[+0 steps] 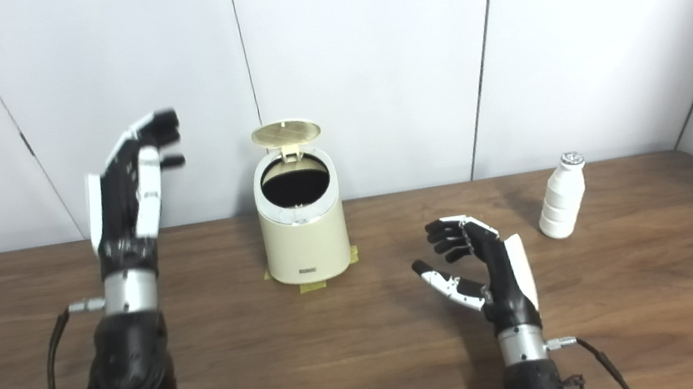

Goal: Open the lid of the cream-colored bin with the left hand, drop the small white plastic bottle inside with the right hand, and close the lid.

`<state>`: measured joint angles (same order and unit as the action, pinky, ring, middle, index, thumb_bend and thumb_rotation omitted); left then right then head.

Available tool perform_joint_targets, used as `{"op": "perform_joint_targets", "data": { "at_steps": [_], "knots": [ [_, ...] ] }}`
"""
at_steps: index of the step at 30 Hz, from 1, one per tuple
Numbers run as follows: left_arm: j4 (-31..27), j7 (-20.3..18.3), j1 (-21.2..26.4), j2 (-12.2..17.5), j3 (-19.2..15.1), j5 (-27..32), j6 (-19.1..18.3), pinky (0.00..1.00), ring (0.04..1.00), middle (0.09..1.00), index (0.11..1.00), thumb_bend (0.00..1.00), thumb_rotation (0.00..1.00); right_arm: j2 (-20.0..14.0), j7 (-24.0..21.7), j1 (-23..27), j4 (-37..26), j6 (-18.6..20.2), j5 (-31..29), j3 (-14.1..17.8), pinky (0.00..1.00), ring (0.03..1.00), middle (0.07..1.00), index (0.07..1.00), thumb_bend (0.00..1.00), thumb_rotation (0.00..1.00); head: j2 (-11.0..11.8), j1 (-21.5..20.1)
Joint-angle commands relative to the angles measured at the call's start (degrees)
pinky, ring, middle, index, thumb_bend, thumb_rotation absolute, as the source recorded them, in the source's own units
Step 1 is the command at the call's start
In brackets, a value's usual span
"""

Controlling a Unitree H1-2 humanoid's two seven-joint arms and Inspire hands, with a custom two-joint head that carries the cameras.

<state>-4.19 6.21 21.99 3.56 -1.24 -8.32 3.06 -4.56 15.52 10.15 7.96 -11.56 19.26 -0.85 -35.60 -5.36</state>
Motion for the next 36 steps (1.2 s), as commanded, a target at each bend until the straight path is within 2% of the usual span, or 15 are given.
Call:
{"op": "perform_joint_targets", "data": {
  "at_steps": [1, 8, 10, 19, 29, 33, 36],
  "knots": [
    [-2.13, -1.90, 0.56, 0.91, -0.14, 2.83, 2.82, 0.70, 0.777, 0.782, 0.763, 0.22, 0.78, 0.56, 0.32, -2.11, 0.80, -1.25, -0.13, -0.06, 0.50, 0.564, 0.592, 0.595, 0.35, 0.16, -0.02, -0.04],
    [-1.08, -2.91, -4.79, 1.42, -0.97, 5.18, 5.43, 0.71, 0.770, 0.777, 0.754, 0.23, 0.73, 0.34, 0.33, -2.15, 0.75, -1.67, 0.11, -0.15, 0.50, 0.566, 0.595, 0.596, 0.35, 0.16, 0.09, 0.11],
    [-0.59, -2.97, -6.24, 1.16, -1.19, 5.83, 6.41, 0.71, 0.770, 0.778, 0.757, 0.22, 0.74, 0.36, 0.30, -2.21, 0.57, -1.60, 0.11, -0.18, 0.50, 0.563, 0.592, 0.596, 0.35, 0.14, 0.09, 0.11],
    [0.83, -1.82, -11.82, -0.19, -0.60, 3.83, 9.26, 0.69, 0.770, 0.781, 0.760, 0.18, 0.79, 0.35, 0.12, -2.56, -0.46, -0.60, 0.65, -0.18, 0.50, 0.563, 0.594, 0.597, 0.35, 0.16, -0.04, 0.43],
    [3.51, -1.67, -15.24, -1.61, -0.88, 3.51, 10.30, 0.73, 0.788, 0.777, 0.757, 0.17, 0.77, 0.84, -0.01, -2.62, -1.63, 0.36, 0.42, 0.03, 0.50, 0.566, 0.595, 0.598, 0.35, 0.16, 0.03, 0.09],
    [4.65, -1.72, -15.64, -1.52, -1.06, 3.81, 11.07, 0.72, 0.781, 0.772, 0.750, 0.16, 0.74, 0.48, 0.58, -2.10, -1.84, -1.49, 0.63, 0.08, 0.49, 0.560, 0.598, 0.602, 0.34, 0.19, 0.03, -0.08],
    [5.03, -1.77, -15.88, -1.08, -0.97, 3.02, 11.15, 0.72, 0.786, 0.777, 0.754, 0.16, 0.74, 0.68, 0.69, -1.11, -4.53, -1.94, -0.82, 1.01, 0.48, 0.563, 0.599, 0.598, 0.33, 0.22, 0.12, -0.46]
  ]
}}
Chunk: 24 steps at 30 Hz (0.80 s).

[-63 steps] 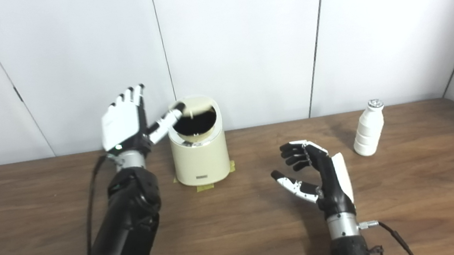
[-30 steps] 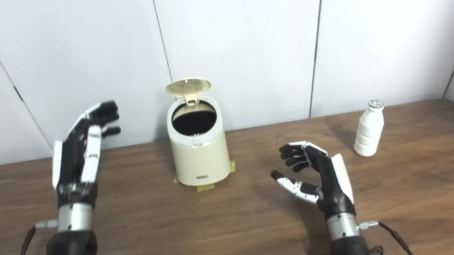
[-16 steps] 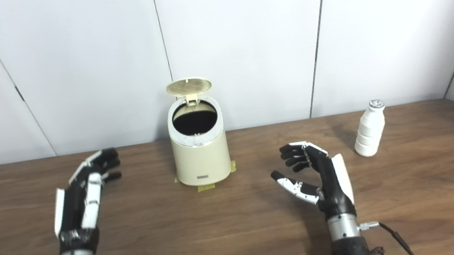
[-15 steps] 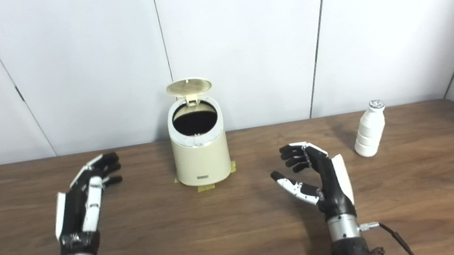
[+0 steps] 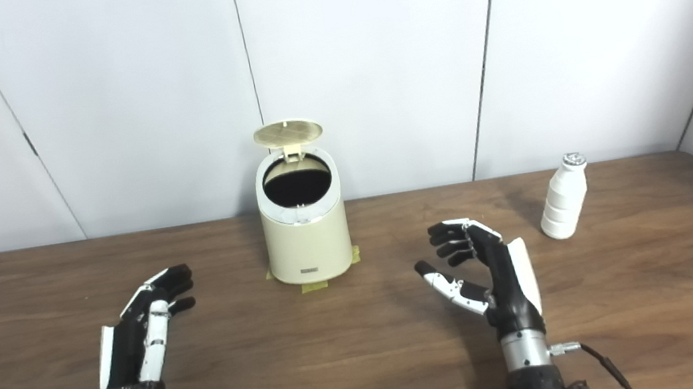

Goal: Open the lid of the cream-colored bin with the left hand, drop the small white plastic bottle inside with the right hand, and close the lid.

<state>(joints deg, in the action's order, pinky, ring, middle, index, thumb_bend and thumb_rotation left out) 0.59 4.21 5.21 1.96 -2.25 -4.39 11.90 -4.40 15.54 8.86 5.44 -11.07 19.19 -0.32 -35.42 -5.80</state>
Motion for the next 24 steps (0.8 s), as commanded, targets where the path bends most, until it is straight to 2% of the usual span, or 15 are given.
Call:
{"op": "perform_joint_targets", "data": {
  "at_steps": [1, 3, 6, 9, 12, 15, 17, 20, 22, 24],
  "knots": [
    [0.33, 0.13, 0.82, 0.78, 0.21, -1.35, 2.40, 0.72, 0.787, 0.780, 0.758, 0.16, 0.76, 0.58, 0.35, 0.48, -3.19, -2.27, -1.71, 0.87, 0.49, 0.569, 0.603, 0.596, 0.33, 0.21, -0.05, -0.08],
    [0.62, -0.07, 0.67, 1.14, 0.45, -1.69, 2.90, 0.72, 0.785, 0.781, 0.761, 0.18, 0.78, 0.15, -0.35, 1.19, -5.48, -2.10, -3.06, 1.69, 0.50, 0.583, 0.610, 0.601, 0.33, 0.20, -0.05, -0.08],
    [0.67, -0.02, 0.47, 1.27, 0.63, -2.03, 3.16, 0.71, 0.778, 0.776, 0.758, 0.19, 0.78, -1.26, -0.67, 2.69, -7.17, -4.16, -3.89, 2.94, 0.51, 0.591, 0.614, 0.605, 0.33, 0.21, -0.07, -0.39],
    [0.72, 0.22, 0.39, 1.18, 0.65, -2.23, 2.93, 0.71, 0.775, 0.772, 0.752, 0.19, 0.77, -3.27, -0.19, 4.76, -6.67, -7.02, -5.16, 4.91, 0.52, 0.590, 0.623, 0.612, 0.39, 0.32, -0.11, -0.54],
    [0.65, 0.26, 0.30, 1.14, 0.61, -2.29, 2.46, 0.70, 0.773, 0.771, 0.751, 0.19, 0.75, -4.79, -0.83, 5.98, -7.52, -7.68, -6.25, 6.24, 0.54, 0.609, 0.640, 0.623, 0.47, 0.33, -0.19, -0.62],
    [0.99, 0.27, 0.30, 1.30, 0.61, -2.43, 2.80, 0.70, 0.773, 0.771, 0.752, 0.18, 0.75, -6.30, -0.84, 7.81, -11.37, -5.90, -4.24, 7.36, 0.50, 0.607, 0.637, 0.626, 0.57, 0.34, -0.16, -0.68],
    [1.28, 0.27, 0.33, 1.50, 0.65, -2.66, 3.18, 0.70, 0.772, 0.771, 0.752, 0.18, 0.76, -7.33, -1.80, 9.13, -13.36, -4.93, -5.98, 8.11, 0.49, 0.615, 0.648, 0.638, 0.61, 0.34, -0.24, -0.74],
    [1.34, 0.36, 0.33, 1.50, 0.69, -2.80, 3.26, 0.70, 0.770, 0.771, 0.752, 0.18, 0.77, -7.94, -2.55, 10.31, -14.97, -3.27, -7.68, 9.31, 0.53, 0.646, 0.676, 0.663, 0.65, 0.29, -0.26, -0.49],
    [1.29, 0.35, 0.33, 1.48, 0.76, -2.90, 3.10, 0.70, 0.771, 0.771, 0.751, 0.17, 0.78, -8.50, -2.00, 11.37, -15.92, -1.49, -5.26, 10.31, 0.54, 0.654, 0.688, 0.677, 0.66, 0.23, -0.24, -0.39],
    [1.27, 0.27, 0.31, 1.47, 0.84, -2.92, 2.88, 0.70, 0.771, 0.770, 0.752, 0.16, 0.78, -9.36, -2.14, 12.10, -16.25, -0.20, -4.07, 11.17, 0.54, 0.662, 0.697, 0.693, 0.68, 0.22, -0.21, -0.39]
  ]
}}
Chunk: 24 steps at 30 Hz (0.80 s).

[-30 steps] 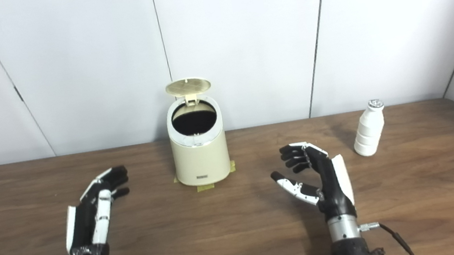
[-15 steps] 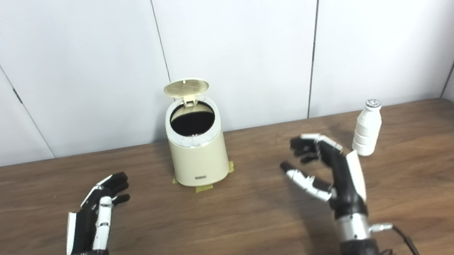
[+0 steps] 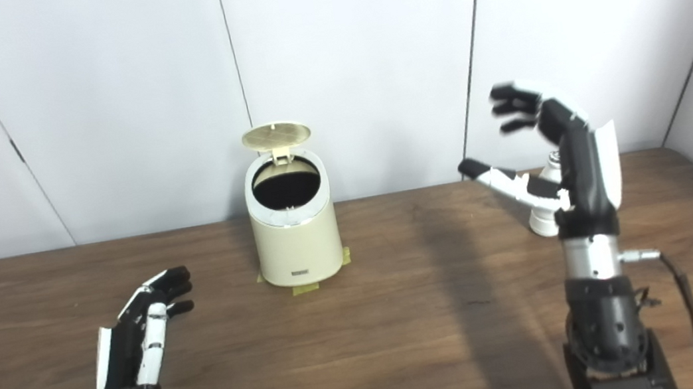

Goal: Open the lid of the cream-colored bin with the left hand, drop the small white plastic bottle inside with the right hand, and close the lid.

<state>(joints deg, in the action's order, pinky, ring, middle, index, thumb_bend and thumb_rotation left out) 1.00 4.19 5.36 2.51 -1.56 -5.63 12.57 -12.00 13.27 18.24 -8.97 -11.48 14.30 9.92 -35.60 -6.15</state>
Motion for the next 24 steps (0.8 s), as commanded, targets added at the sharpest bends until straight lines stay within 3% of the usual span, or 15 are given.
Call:
{"op": "perform_joint_targets", "data": {
  "at_steps": [1, 5, 10, 13, 14, 16, 18, 24],
  "knots": [
    [0.89, 0.40, 0.16, 0.94, 0.20, -1.96, 2.33, 0.69, 0.770, 0.770, 0.752, 0.16, 0.78, -2.29, -0.03, 2.87, -1.70, 0.35, 0.94, 1.30, 0.55, 0.675, 0.704, 0.702, 0.69, 0.20, -0.03, -0.07],
    [0.62, 0.55, 0.06, 0.90, 0.28, -2.38, 2.02, 0.69, 0.770, 0.772, 0.756, 0.16, 0.78, -4.35, 0.31, 3.51, 0.37, -0.46, 0.88, 2.82, 0.64, 0.765, 0.767, 0.762, 0.76, 0.20, -0.01, -0.17],
    [1.02, 0.41, 0.19, 0.89, 0.31, -2.09, 2.36, 0.70, 0.775, 0.774, 0.757, 0.16, 0.76, -4.60, 1.09, 4.21, -1.18, 5.63, 5.43, 3.89, 0.77, 0.850, 0.833, 0.829, 0.77, 0.24, 0.11, -0.22],
    [1.12, 0.40, 0.26, 0.83, 0.40, -2.06, 2.43, 0.70, 0.775, 0.774, 0.756, 0.16, 0.76, -4.60, 1.25, 4.69, -2.08, 9.74, 7.45, 4.06, 0.72, 0.872, 0.854, 0.842, 0.83, 0.31, 0.11, -0.23],
    [1.10, 0.42, 0.26, 0.80, 0.42, -2.08, 2.42, 0.70, 0.775, 0.773, 0.755, 0.16, 0.76, -4.56, 1.05, 4.75, -2.25, 10.73, 7.34, 4.06, 0.64, 0.870, 0.869, 0.842, 0.83, 0.30, 0.11, -0.23],
    [1.29, 0.43, 0.26, 0.81, 0.47, -2.09, 2.76, 0.70, 0.774, 0.773, 0.754, 0.16, 0.76, -4.66, 0.79, 4.66, -1.84, 11.82, 6.87, 4.10, 0.63, 0.883, 0.877, 0.842, 0.81, 0.26, 0.11, -0.23],
    [1.57, 0.56, 0.29, 0.84, 0.51, -2.25, 3.21, 0.70, 0.770, 0.769, 0.752, 0.16, 0.76, -4.92, 0.89, 4.51, -0.71, 11.91, 6.51, 4.14, 0.70, 0.897, 0.880, 0.849, 0.79, 0.20, 0.16, -0.23],
    [1.56, 0.81, 0.20, 0.76, 0.55, -2.61, 3.07, 0.69, 0.764, 0.767, 0.749, 0.16, 0.77, -5.51, 0.93, 3.84, 3.10, 11.94, 5.89, 4.06, 0.71, 0.881, 0.871, 0.865, 0.81, 0.14, 0.35, -0.35]
  ]
}}
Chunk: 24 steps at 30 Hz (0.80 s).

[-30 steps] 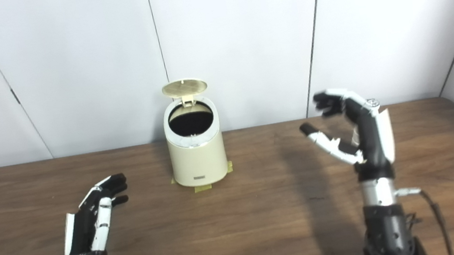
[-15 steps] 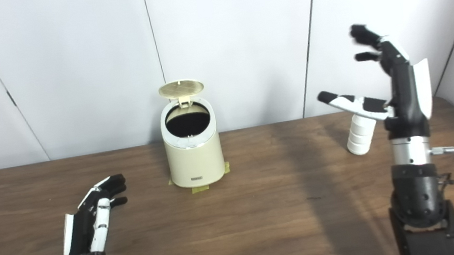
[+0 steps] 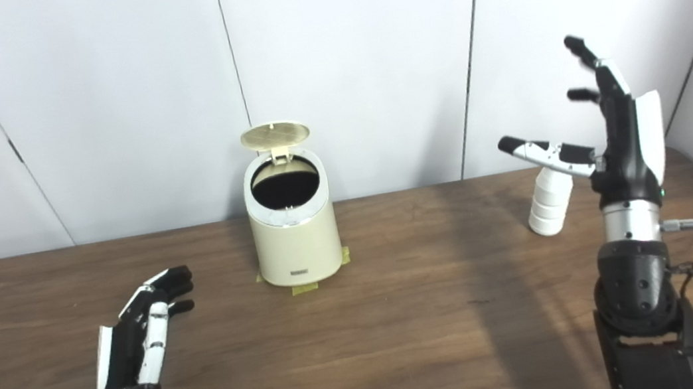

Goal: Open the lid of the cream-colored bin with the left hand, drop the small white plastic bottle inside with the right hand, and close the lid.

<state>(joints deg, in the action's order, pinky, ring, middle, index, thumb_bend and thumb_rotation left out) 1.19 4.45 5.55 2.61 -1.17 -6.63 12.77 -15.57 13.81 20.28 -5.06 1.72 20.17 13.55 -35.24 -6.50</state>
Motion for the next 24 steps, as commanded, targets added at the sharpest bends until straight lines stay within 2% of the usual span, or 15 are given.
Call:
{"op": "perform_joint_targets", "data": {
  "at_steps": [1, 2, 4, 7, 12, 15, 22, 24],
  "knots": [
    [1.41, 0.51, 0.02, 0.65, 0.18, -1.51, 2.94, 0.69, 0.764, 0.767, 0.750, 0.16, 0.77, -2.09, 0.62, 1.63, -0.05, -1.62, 0.20, 0.37, 0.71, 0.878, 0.869, 0.866, 0.81, 0.13, -0.01, 0.08],
    [1.33, 0.39, -0.01, 0.73, 0.23, -1.51, 2.80, 0.69, 0.765, 0.768, 0.750, 0.16, 0.77, -2.04, 0.91, 1.37, 0.47, -1.17, 0.74, 0.30, 0.71, 0.866, 0.865, 0.868, 0.81, 0.15, -0.01, 0.08],
    [1.24, 0.24, -0.05, 0.82, 0.29, -1.45, 2.63, 0.70, 0.770, 0.773, 0.754, 0.15, 0.78, -1.78, 1.16, 0.95, 0.85, 0.01, 1.45, 0.25, 0.65, 0.807, 0.843, 0.863, 0.84, 0.19, -0.01, 0.08],
    [1.23, 0.41, -0.06, 0.78, 0.25, -1.54, 2.81, 0.69, 0.766, 0.771, 0.751, 0.14, 0.79, -1.49, 1.46, 0.30, 2.38, 0.63, 1.30, 0.43, 0.65, 0.814, 0.856, 0.888, 0.82, 0.17, -0.03, 0.09],
    [0.87, 0.54, -0.21, 0.91, 0.22, -2.02, 2.61, 0.69, 0.761, 0.767, 0.747, 0.15, 0.79, -2.58, 1.52, -0.45, 8.34, -1.53, -0.62, 0.65, 0.77, 0.900, 0.909, 0.901, 0.88, 0.30, 0.00, 0.21],
    [0.52, 0.42, -0.33, 0.89, 0.16, -1.79, 2.36, 0.69, 0.763, 0.769, 0.749, 0.14, 0.79, -3.25, 1.35, -0.21, 11.76, -2.96, -2.78, 0.84, 0.82, 0.935, 0.940, 0.927, 0.88, 0.30, -0.03, 0.17],
    [1.03, 0.11, -0.34, 1.18, 0.03, -1.14, 3.21, 0.70, 0.769, 0.770, 0.752, 0.14, 0.77, -5.25, 3.30, 1.43, 19.72, -7.12, -2.95, -0.19, 0.87, 0.942, 0.940, 0.934, 0.90, 0.31, -0.08, 0.24],
    [0.89, 0.27, -0.40, 1.22, -0.01, -1.46, 3.13, 0.69, 0.765, 0.768, 0.750, 0.15, 0.77, -5.55, 3.36, 1.83, 21.10, -7.99, -3.21, -0.38, 0.86, 0.933, 0.935, 0.934, 0.90, 0.31, -0.13, 0.14]
  ]
}}
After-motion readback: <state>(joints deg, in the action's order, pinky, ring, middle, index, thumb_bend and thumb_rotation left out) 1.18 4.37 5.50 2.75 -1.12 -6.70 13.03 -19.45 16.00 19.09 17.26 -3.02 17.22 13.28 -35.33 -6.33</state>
